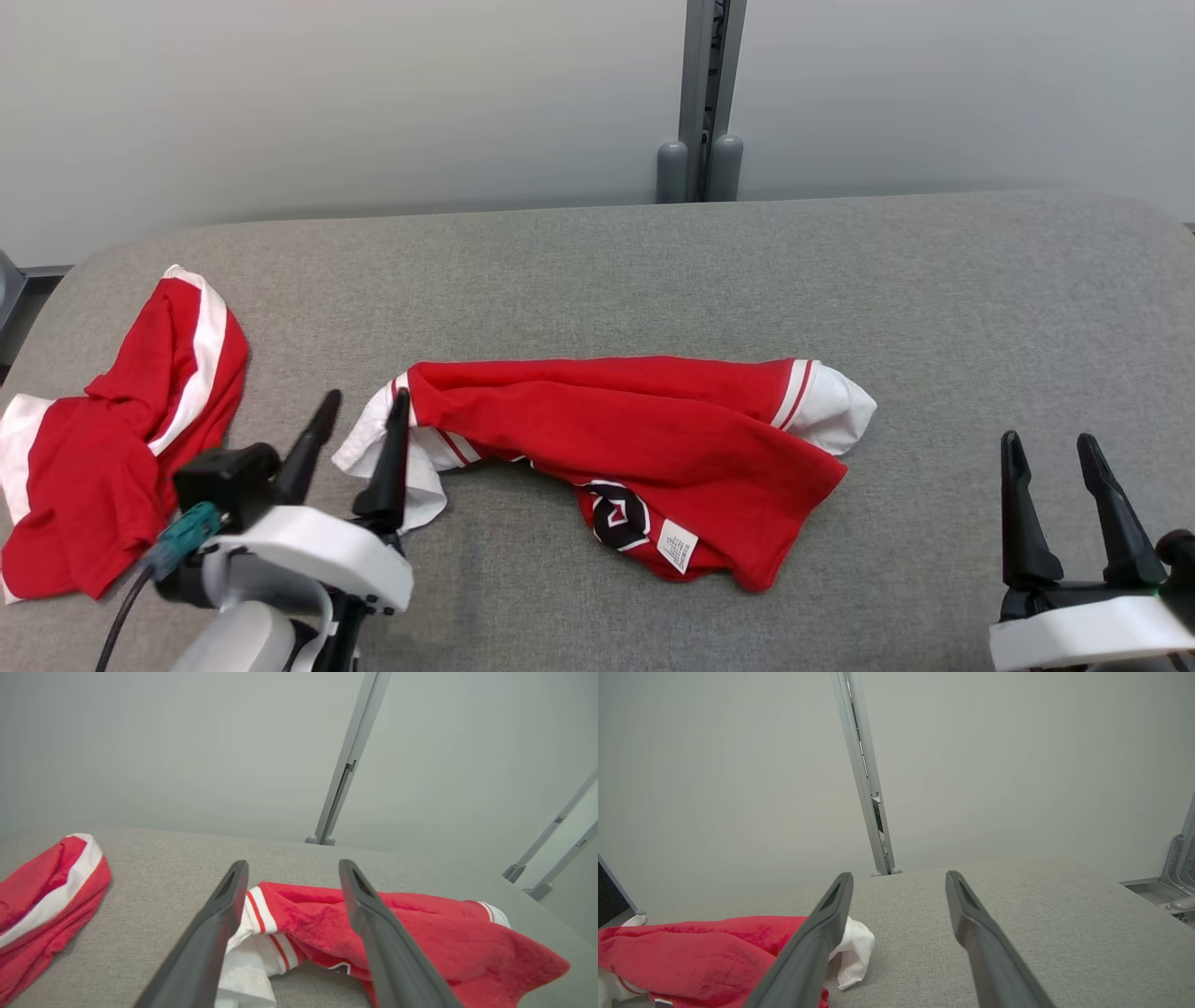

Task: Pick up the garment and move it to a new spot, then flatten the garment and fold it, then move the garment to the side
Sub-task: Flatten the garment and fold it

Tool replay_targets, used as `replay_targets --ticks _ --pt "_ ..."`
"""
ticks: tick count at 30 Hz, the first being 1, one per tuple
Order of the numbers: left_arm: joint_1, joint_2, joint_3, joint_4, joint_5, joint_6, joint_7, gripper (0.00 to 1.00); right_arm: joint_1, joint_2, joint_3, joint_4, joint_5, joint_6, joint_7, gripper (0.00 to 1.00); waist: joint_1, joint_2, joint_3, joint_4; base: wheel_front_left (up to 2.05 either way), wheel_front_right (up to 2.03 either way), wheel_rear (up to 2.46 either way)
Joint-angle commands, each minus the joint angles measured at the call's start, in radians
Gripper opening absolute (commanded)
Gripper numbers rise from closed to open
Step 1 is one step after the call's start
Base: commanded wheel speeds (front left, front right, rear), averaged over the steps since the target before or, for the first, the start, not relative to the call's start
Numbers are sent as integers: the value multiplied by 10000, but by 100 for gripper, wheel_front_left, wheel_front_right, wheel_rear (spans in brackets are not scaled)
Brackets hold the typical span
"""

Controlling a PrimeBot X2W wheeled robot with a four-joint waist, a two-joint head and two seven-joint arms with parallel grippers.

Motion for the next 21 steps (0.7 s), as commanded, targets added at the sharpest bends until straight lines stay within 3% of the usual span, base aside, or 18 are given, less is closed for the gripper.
replay_targets --ticks 1,4,10,15,21 --pt "204 196 122 -297 210 259 -159 100 114 -36 -35 -10 46 20 -47 100 0 0 21 27 0 0 0" --pt "562 466 288 -1075 637 682 -494 100 257 -19 69 -5 96 20 -22 100 0 0 65 146 0 0 0" --pt "977 733 396 -1910 1355 991 -811 100 404 -317 1148 52 621 20 486 100 0 0 67 483 0 0 0" --pt "1172 655 464 -2047 1504 1029 -866 100 572 -734 2272 523 1498 20 1950 100 0 0 87 1015 0 0 0" --pt "1271 463 404 -1917 1486 909 -903 100 624 -743 2618 1228 1977 20 3234 100 0 0 173 1715 0 0 0"
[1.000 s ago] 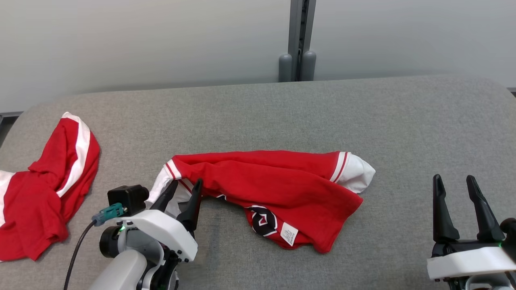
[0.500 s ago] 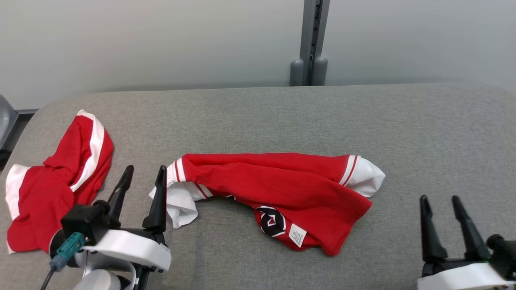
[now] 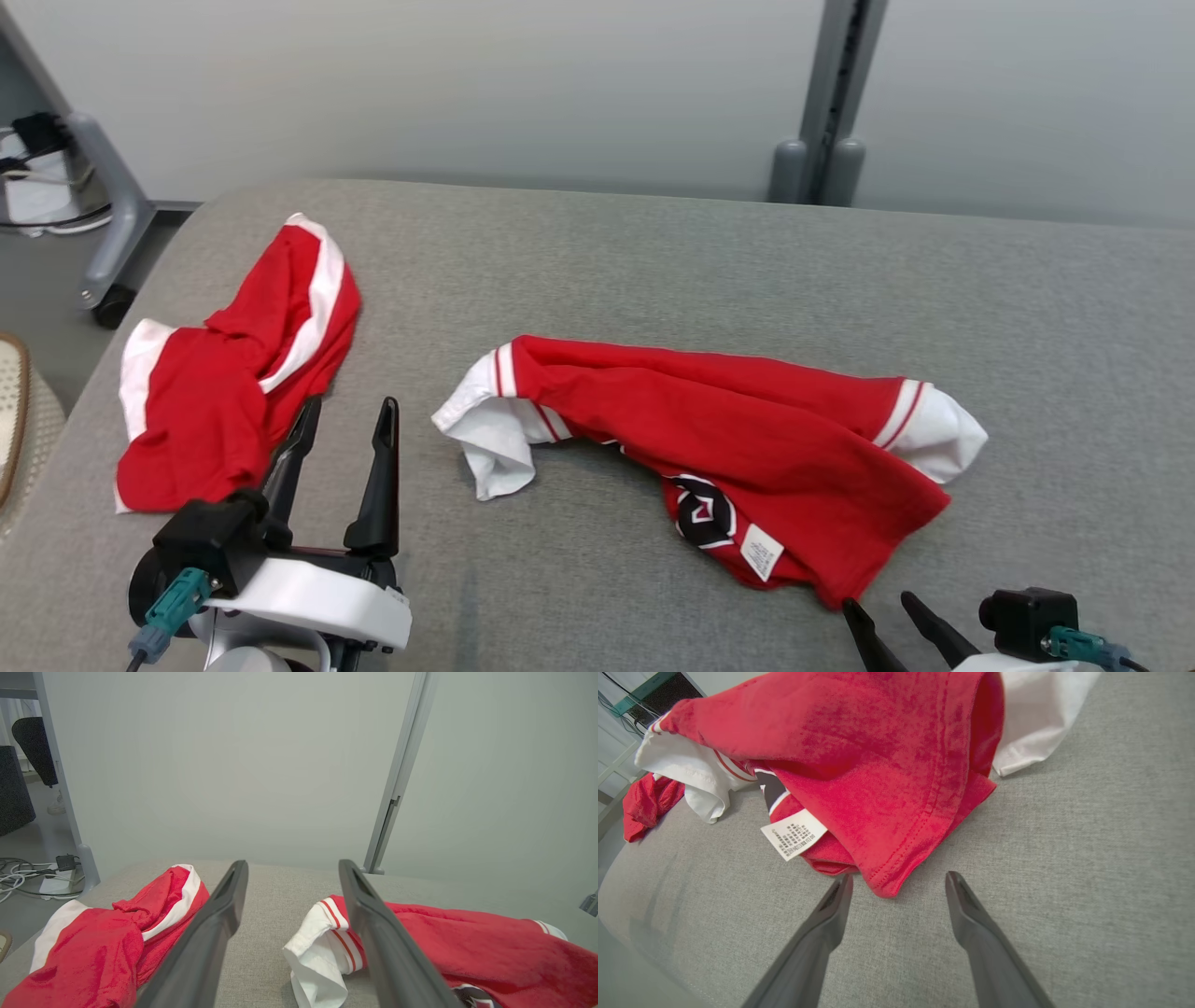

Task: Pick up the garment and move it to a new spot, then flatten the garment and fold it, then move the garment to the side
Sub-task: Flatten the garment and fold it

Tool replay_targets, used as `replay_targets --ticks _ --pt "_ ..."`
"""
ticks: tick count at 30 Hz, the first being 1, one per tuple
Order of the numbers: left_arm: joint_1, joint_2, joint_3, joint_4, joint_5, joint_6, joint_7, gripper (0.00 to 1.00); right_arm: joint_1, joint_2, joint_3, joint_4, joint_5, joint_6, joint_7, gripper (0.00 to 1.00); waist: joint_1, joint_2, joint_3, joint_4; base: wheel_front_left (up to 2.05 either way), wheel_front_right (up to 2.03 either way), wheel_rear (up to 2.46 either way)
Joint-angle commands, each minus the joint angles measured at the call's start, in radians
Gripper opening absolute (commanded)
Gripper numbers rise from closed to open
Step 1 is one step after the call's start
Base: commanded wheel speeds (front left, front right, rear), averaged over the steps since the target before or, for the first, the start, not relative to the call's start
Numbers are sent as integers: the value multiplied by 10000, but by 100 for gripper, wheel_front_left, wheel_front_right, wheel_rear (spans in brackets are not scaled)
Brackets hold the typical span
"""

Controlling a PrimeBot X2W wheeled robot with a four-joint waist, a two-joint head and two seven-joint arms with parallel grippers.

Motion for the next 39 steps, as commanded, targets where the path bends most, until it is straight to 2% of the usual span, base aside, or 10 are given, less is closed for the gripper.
replay_targets --ticks 1,9,10,11,12,18,24,29,34,39 --pt "84 -6 28 43 25 -36 -41 100 -9 -11 -82 139 45 20 159 100 0 0 64 312 0 0 0" --pt "94 -139 75 298 -20 -183 -63 100 -295 262 -455 662 -231 20 642 100 0 0 81 721 0 0 0" --pt "96 -161 82 329 -24 -207 -67 100 -326 279 -464 679 -226 20 666 73 0 0 59 738 0 0 0" --pt "105 -178 95 357 -27 -204 -69 100 -347 302 -428 693 -160 20 738 15 0 0 45 744 0 0 0" --pt "114 -188 110 386 -33 -214 -72 100 -355 304 -406 696 -128 20 778 0 0 0 42 741 0 0 0" --pt "156 -182 233 483 -67 -227 -76 100 -560 187 -420 521 -245 20 728 0 0 0 62 490 0 0 0" --pt "206 -194 310 550 -83 -259 -81 100 -530 -162 -274 -140 377 20 1144 0 0 0 145 63 0 0 0" --pt "255 -211 409 680 -74 -296 -87 100 -54 -1128 -347 -1478 1594 20 2066 0 0 0 165 -420 0 0 0" --pt "315 -242 500 864 -62 -394 -84 100 648 -2024 -1062 -2786 2894 20 3219 0 0 0 191 -810 0 0 0" --pt "254 -277 521 1080 -48 -497 -87 100 1396 -2481 -2115 -3056 3485 20 4615 0 0 0 208 -992 0 0 0"
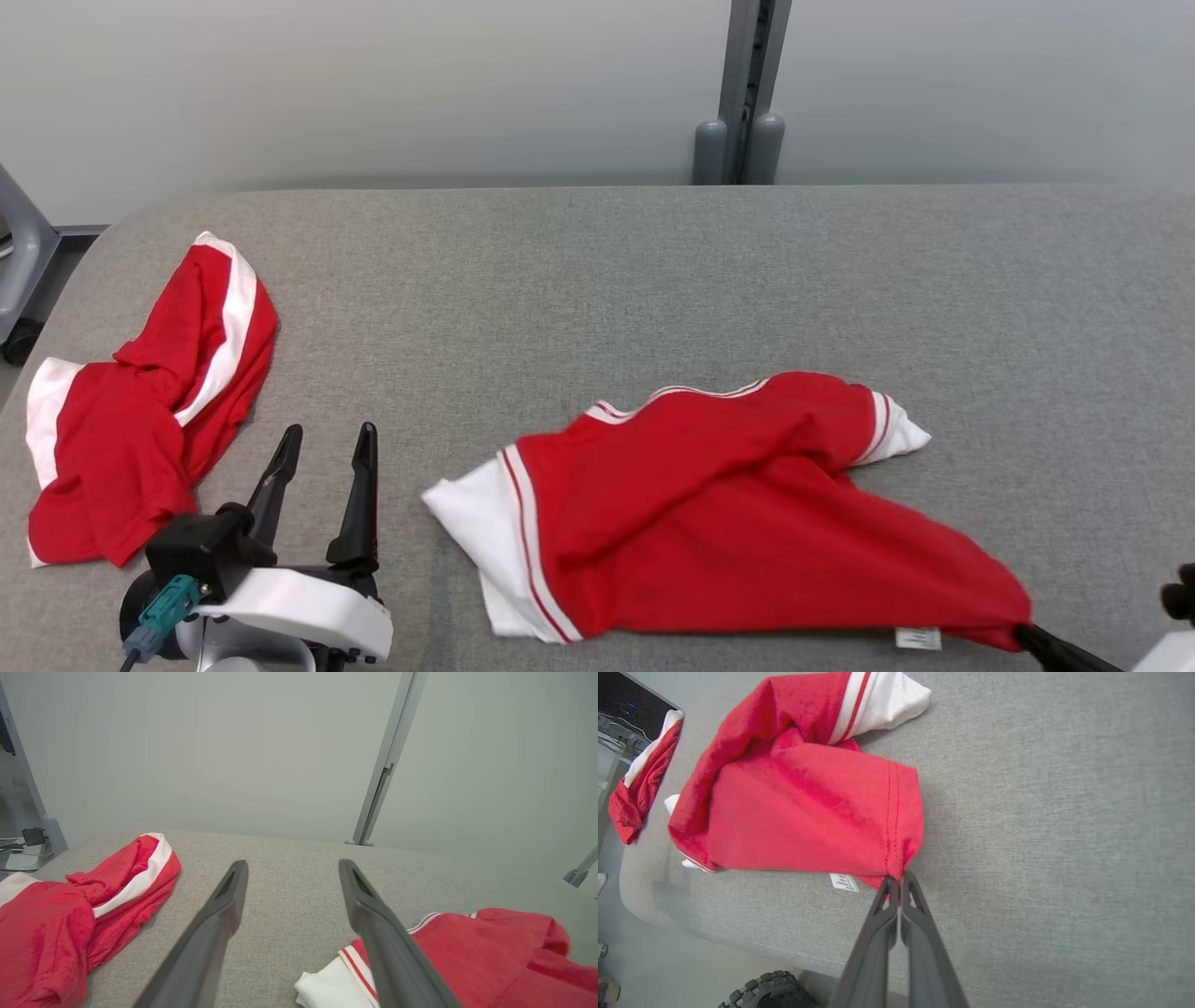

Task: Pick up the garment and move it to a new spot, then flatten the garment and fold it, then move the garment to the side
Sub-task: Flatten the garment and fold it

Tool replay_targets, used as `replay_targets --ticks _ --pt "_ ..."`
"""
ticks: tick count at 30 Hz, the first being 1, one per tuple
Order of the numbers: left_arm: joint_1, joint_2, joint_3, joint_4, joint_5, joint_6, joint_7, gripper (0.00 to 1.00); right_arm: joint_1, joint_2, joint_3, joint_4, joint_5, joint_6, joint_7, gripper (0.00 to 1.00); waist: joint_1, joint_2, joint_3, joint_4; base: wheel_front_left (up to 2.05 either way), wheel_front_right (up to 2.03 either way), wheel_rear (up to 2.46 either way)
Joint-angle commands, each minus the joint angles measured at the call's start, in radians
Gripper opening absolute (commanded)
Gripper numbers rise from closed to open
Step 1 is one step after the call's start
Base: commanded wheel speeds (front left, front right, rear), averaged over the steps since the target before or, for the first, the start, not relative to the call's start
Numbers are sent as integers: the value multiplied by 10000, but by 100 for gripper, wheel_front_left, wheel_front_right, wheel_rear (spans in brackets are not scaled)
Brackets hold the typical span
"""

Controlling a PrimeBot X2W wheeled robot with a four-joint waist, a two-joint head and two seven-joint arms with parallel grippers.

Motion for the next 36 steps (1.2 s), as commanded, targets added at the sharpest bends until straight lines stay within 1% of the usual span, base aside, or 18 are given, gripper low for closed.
replay_targets --ticks 1,5,8,9,10,14,19,22,25,28,29,33,36 --pt "0 26 43 40 19 -37 -44 100 64 -65 -191 -8 33 20 129 0 0 0 3 -18 0 0 0" --pt "-27 -10 -5 243 -1 -126 -45 100 312 141 -790 358 -294 20 530 0 0 0 -11 -36 0 0 0" --pt "-27 -26 -48 390 -21 -167 -33 100 337 355 -1084 881 -884 20 629 0 0 0 -70 -6 0 0 0" --pt "-8 -25 -65 432 -41 -178 5 100 316 489 -1142 1031 -1112 20 618 80 0 0 -100 5 0 0 0" --pt "7 -8 -80 471 -61 -174 42 100 252 644 -1170 1133 -1264 20 606 100 0 0 -116 11 0 0 0" --pt "58 75 -82 526 -116 -192 111 100 -50 1044 -1094 971 -1410 20 303 100 0 0 -178 -27 0 0 0" --pt "89 161 -121 497 -131 -173 249 100 -126 1374 -797 245 -1287 20 -214 100 0 0 -335 -155 0 0 0" --pt "112 286 -249 485 -187 -283 559 100 -146 1474 -618 -278 -1151 20 -541 100 0 0 -415 -239 0 0 0" --pt "-41 495 -504 440 -162 -422 1139 100 -116 1532 -516 -631 -1280 20 -836 100 0 0 -440 -283 0 0 0" --pt "-455 783 -933 325 -249 -658 2398 100 -324 1586 -363 -845 -1475 20 -1351 100 0 0 -402 -341 0 0 0" --pt "-455 783 -933 325 -249 -658 2398 100 -324 1586 -363 -845 -1475 20 -1351 100 0 0 -402 -341 0 0 0" --pt "-1197 1034 -1538 356 -337 -1067 4111 100 -525 1685 -177 -788 -1674 20 -1935 100 0 0 -242 -381 0 0 0" --pt "-1946 1005 -1995 568 -387 -1400 5359 100 -782 1733 43 -706 -1816 20 -2394 100 0 0 -55 -473 0 0 0"
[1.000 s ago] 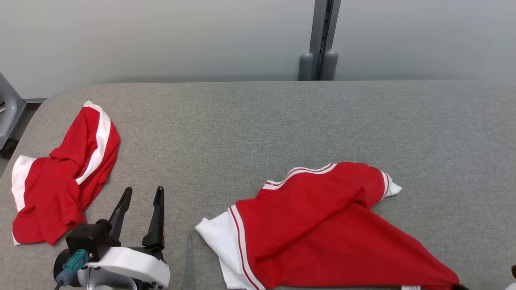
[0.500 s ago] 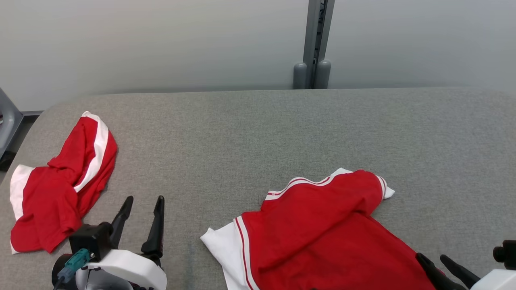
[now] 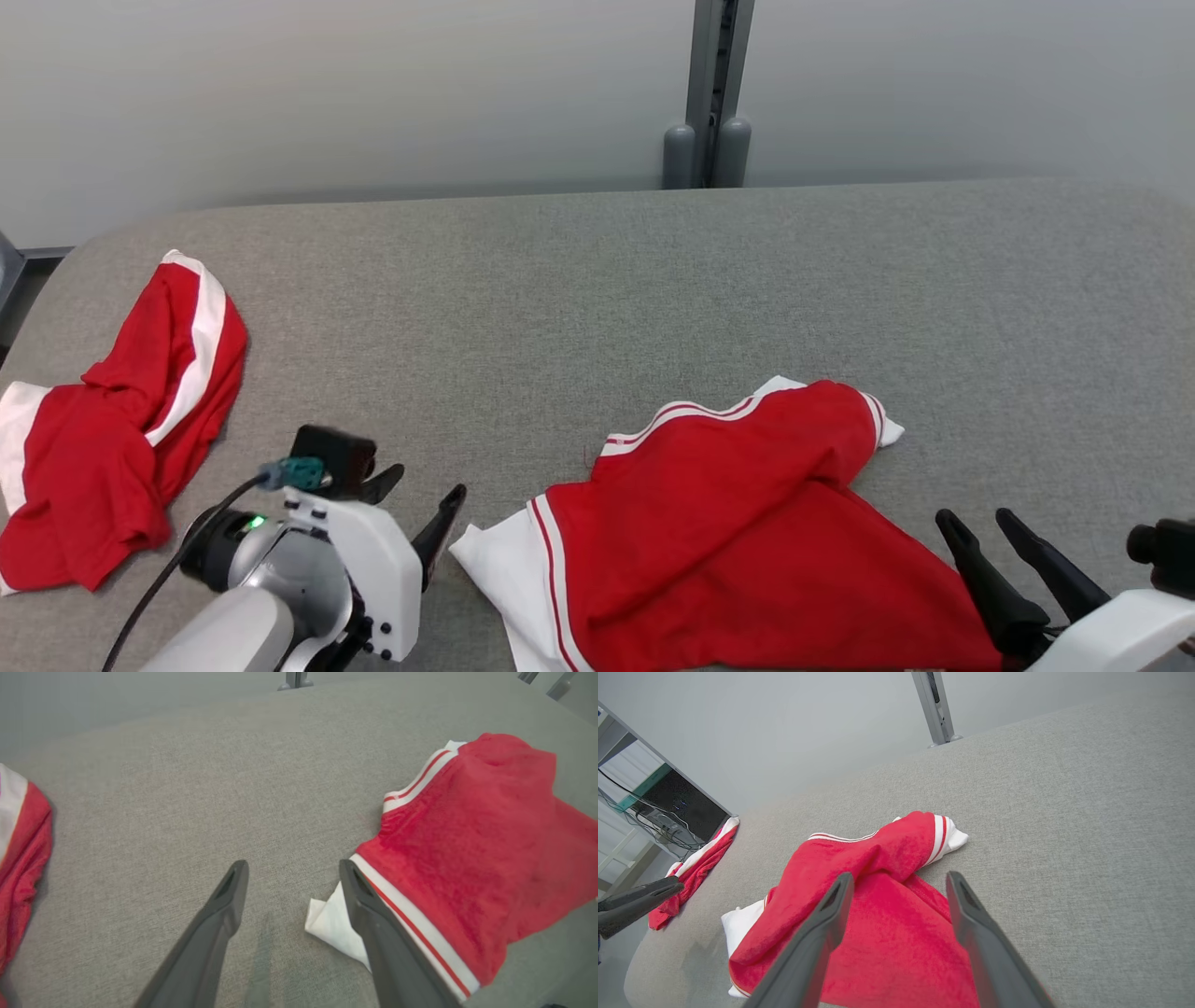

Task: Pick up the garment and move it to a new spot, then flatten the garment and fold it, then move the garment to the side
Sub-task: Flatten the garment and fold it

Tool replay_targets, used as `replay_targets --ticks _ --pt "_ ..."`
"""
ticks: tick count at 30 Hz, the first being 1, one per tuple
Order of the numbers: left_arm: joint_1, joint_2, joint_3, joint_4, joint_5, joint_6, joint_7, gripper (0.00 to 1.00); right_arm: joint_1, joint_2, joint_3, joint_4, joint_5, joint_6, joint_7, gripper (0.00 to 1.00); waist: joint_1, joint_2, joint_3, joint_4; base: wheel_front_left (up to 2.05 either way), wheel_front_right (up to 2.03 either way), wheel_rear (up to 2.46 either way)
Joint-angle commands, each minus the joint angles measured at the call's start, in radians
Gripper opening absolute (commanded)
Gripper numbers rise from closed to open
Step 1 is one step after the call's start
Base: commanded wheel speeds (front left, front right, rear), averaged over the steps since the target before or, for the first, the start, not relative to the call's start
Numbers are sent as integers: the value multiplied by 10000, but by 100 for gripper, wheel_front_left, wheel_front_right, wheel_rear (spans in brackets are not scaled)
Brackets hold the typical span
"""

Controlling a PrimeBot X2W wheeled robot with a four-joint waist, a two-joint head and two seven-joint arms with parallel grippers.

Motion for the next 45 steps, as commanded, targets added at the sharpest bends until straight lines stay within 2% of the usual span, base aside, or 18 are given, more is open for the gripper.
replay_targets --ticks 1,8,16,17,18,19,20,25,31,35,38,44,45 --pt "-404 -7 -167 148 47 -157 406 100 -163 0 101 58 -71 20 -173 100 0 0 130 -110 0 0 0" --pt "-1852 -555 -1315 1279 -146 -1194 2745 100 -600 -85 597 354 -144 20 -675 100 0 0 670 -569 0 0 0" --pt "-2702 -1120 -1806 2629 -271 -1830 3399 100 -917 -119 749 673 -156 20 -992 100 0 0 1127 -1000 0 0 0" --pt "-2735 -1219 -1843 2686 -317 -1895 3421 85 -921 -120 749 718 -174 20 -1020 100 0 0 1144 -1011 0 0 0" --pt "-2773 -1240 -1904 2734 -292 -1911 3454 43 -927 -116 748 766 -171 20 -1069 100 0 0 1153 -1017 0 0 0" --pt "-2807 -1240 -1946 2782 -247 -1942 3448 9 -932 -103 760 816 -179 20 -1090 100 0 0 1153 -1019 0 0 0" --pt "-2829 -1251 -1973 2815 -216 -1963 3390 0 -937 -90 771 866 -186 20 -1109 100 0 0 1143 -1015 0 0 0" --pt "-2945 -1476 -1885 2765 23 -1793 2657 0 -994 -44 819 1043 -183 20 -1173 100 0 0 976 -940 0 0 0" --pt "-3317 -1935 -1235 2312 4 -1179 1572 0 -937 -128 837 1097 -215 20 -1193 100 0 0 901 -792 0 0 0" --pt "-3808 -2282 -901 2649 38 -850 1118 0 -1148 -166 961 1035 -239 20 -1182 100 0 0 1135 -871 0 0 0" --pt "-4094 -2396 -833 3108 36 -911 1008 0 -1258 -174 1077 1035 -248 20 -1167 100 0 0 1313 -1017 0 0 0" --pt "-4975 -2730 -738 5145 167 -1227 403 0 -1655 -54 1339 1186 -287 20 -1329 100 0 0 1830 -1608 0 0 0" --pt "-5079 -2805 -753 5459 163 -1315 296 40 -1677 -33 1348 1232 -279 20 -1365 100 0 0 1875 -1680 0 0 0"
